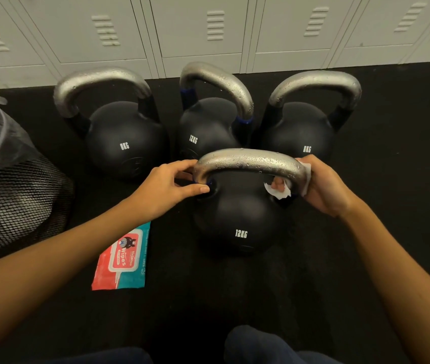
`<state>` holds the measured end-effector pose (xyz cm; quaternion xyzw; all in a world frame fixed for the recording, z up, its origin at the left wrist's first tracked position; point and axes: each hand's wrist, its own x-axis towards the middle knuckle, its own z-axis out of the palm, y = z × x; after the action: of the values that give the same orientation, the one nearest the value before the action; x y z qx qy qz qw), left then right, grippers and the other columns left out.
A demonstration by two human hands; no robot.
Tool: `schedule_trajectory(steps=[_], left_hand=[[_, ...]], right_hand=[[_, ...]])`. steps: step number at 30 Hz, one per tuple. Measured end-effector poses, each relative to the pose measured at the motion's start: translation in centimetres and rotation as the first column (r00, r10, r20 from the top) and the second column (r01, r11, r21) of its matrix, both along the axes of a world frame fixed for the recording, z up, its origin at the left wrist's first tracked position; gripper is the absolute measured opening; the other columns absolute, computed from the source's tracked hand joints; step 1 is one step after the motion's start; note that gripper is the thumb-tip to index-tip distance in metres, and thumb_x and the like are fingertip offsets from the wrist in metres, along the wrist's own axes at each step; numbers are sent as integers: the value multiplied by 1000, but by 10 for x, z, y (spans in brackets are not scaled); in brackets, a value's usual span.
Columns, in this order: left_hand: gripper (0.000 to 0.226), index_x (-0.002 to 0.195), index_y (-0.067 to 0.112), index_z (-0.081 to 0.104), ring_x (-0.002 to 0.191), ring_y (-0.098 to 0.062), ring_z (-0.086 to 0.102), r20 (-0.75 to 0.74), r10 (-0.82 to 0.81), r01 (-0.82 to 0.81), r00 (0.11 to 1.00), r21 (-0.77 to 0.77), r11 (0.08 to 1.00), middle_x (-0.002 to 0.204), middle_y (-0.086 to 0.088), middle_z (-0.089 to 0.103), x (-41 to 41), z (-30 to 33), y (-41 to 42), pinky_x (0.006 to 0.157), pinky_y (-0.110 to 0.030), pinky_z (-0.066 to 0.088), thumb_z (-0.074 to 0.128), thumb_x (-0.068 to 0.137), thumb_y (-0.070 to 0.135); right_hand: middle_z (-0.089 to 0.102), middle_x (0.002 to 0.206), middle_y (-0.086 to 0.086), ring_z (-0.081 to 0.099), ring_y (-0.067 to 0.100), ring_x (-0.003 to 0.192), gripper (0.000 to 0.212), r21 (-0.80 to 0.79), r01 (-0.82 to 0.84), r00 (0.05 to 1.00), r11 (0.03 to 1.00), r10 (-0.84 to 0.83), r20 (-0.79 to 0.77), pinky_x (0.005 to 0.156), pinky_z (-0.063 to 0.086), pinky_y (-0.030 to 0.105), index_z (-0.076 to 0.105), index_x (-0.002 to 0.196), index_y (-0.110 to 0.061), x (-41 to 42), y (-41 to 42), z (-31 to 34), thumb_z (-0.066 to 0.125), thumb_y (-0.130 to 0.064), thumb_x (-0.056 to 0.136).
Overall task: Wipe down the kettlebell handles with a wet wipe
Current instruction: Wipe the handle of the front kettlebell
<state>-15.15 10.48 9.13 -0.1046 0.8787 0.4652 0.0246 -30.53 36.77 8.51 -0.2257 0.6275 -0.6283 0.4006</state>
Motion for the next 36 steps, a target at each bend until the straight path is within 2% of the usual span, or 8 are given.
schedule_trajectory(steps=[4, 7, 11, 17, 20, 26, 30, 36], left_hand=[[73, 138, 19, 51, 115, -4, 57, -15, 10, -10, 1000, -15, 1000, 126, 4, 61, 0, -1, 2, 95, -31, 52, 68, 73, 49], [55, 134, 19, 52, 111, -1, 57, -67, 10, -13, 998, -42, 999, 122, 5, 60, 1, -4, 7, 88, -22, 53, 69, 83, 31], [42, 127, 26, 52, 109, 1, 54, -101, 5, -12, 995, -72, 997, 119, 9, 57, 3, -7, 11, 84, -19, 50, 66, 87, 28], [46, 137, 17, 46, 113, -9, 51, -177, 47, -80, 983, -181, 980, 119, 6, 52, 9, -19, 24, 102, -34, 41, 58, 94, 31], [46, 136, 14, 47, 115, -11, 51, -197, 51, -89, 979, -194, 977, 122, 2, 54, 10, -20, 26, 104, -41, 41, 58, 94, 30], [49, 138, 15, 46, 116, -5, 50, -194, 77, -109, 978, -156, 982, 124, 3, 54, 10, -20, 28, 99, -21, 39, 58, 93, 30], [48, 138, 17, 46, 116, -3, 49, -189, 84, -114, 978, -154, 981, 125, 6, 53, 10, -19, 26, 95, -14, 36, 58, 93, 31], [46, 137, 18, 47, 114, -1, 48, -195, 82, -113, 977, -158, 981, 123, 8, 52, 10, -19, 26, 92, -10, 35, 58, 94, 30]], right_hand=[[64, 69, 15, 59, 26, 72, 44, 157, 85, 958, 984, -38, -283, 83, 43, 47, 66, 71, -10, 2, -6, 7, 34, -36, 85], [70, 83, 8, 63, 20, 85, 37, 56, 282, 884, 958, -237, -403, 80, 44, 37, 71, 85, -18, 20, -6, 7, 36, -29, 92], [68, 109, -14, 59, -1, 106, 34, -144, 502, 772, 853, -517, -370, 90, 41, 14, 63, 118, -23, 58, -2, -12, 31, -17, 108], [54, 141, -5, 46, 0, 132, 43, -119, 636, 729, 763, -644, -234, 111, 36, 22, 44, 146, -23, 81, -6, -38, 26, -31, 108], [53, 140, -9, 46, -6, 129, 41, -169, 635, 700, 754, -654, -286, 102, 36, 9, 44, 145, -18, 81, -10, -24, 28, -25, 108], [44, 143, -19, 39, -1, 137, 38, -244, 586, 593, 772, -615, -520, 112, 30, 16, 40, 143, -22, 87, -14, -21, 34, -13, 107], [38, 151, -17, 31, -3, 142, 41, -193, 648, 625, 736, -660, -416, 118, 25, 23, 30, 147, -31, 94, -7, -45, 33, -23, 107], [52, 139, -14, 43, -2, 134, 36, -259, 660, 586, 705, -699, -409, 111, 33, 18, 47, 139, -24, 86, -16, -23, 35, -27, 105]])
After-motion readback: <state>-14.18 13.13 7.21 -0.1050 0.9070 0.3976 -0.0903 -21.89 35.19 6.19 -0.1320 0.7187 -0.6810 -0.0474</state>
